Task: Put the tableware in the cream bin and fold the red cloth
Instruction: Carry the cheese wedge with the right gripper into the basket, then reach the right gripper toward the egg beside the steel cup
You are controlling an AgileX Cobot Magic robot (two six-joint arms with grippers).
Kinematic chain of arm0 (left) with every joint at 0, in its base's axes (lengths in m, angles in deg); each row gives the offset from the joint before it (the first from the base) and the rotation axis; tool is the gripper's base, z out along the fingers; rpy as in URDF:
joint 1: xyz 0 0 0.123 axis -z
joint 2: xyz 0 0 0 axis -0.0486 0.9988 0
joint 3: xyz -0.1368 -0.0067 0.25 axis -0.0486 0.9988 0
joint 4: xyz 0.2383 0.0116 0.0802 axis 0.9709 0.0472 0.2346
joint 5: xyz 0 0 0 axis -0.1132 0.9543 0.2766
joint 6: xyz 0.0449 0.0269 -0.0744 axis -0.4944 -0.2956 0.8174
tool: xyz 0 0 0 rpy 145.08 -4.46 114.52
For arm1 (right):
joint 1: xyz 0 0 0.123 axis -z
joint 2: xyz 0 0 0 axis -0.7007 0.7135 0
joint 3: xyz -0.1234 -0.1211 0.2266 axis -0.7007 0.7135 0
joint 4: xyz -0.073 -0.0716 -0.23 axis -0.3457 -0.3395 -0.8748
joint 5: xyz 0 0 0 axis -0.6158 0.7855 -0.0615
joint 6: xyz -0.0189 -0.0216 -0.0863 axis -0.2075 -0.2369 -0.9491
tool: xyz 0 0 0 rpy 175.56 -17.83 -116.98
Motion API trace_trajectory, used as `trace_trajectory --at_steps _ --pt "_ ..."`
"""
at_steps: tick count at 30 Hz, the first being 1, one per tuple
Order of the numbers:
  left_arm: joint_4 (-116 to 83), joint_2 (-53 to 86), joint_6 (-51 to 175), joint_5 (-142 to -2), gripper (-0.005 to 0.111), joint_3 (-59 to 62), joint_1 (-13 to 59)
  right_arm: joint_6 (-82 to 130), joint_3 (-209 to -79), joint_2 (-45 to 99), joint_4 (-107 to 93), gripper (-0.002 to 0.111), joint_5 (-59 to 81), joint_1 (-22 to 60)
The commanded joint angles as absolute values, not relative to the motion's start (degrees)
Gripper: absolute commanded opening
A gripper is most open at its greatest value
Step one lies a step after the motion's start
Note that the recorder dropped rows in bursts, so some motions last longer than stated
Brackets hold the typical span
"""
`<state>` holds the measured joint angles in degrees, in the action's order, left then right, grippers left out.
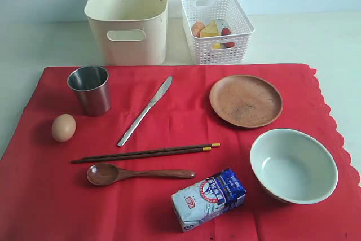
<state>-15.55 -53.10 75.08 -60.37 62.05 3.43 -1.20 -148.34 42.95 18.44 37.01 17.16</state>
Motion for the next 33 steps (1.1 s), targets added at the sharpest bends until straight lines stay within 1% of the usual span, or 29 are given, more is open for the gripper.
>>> trace_trajectory --at_steps 1,5,8,11,13,18,21,27,33 --pt "-15.9 -53.5 75.02 -60.56 0.002 62.07 3.36 -1.19 -143.38 41.32 19.26 0.0 33.18 12.61" --pt "-15.9 -53.5 75.02 -60.56 0.002 62.07 3.36 -1.19 -141.15 41.77 19.26 0.0 32.34 7.69" --pt "-15.9 -53.5 75.02 -60.56 0.002 62.07 3.36 -0.88 -139.95 43.01 19.84 0.001 28.84 4.03" --pt "-15.9 -53.5 75.02 -60.56 0.002 62.07 3.36 -0.55 -139.91 45.25 19.84 0.009 26.45 0.76" --pt "-15.9 -53.5 75.02 -60.56 0.002 62.07 3.36 -0.55 -139.91 47.23 19.84 0.016 24.58 -1.41" --pt "-15.9 -53.5 75.02 -60.56 0.002 62.07 3.36 -0.55 -139.91 52.36 19.84 0.04 18.66 -5.64" --pt "-15.9 -53.5 75.02 -60.56 0.002 62.07 3.36 -0.67 -140.13 55.34 19.98 0.049 14.37 -7.53" --pt "-15.9 -53.5 75.02 -60.56 0.002 62.07 3.36 -0.56 -140.13 60.72 20.08 0.058 5.32 -10.16" --pt "-15.9 -53.5 75.02 -60.56 0.002 62.07 3.36 3.34 -142.88 64.65 20.08 0.06 5.53 -10.16"
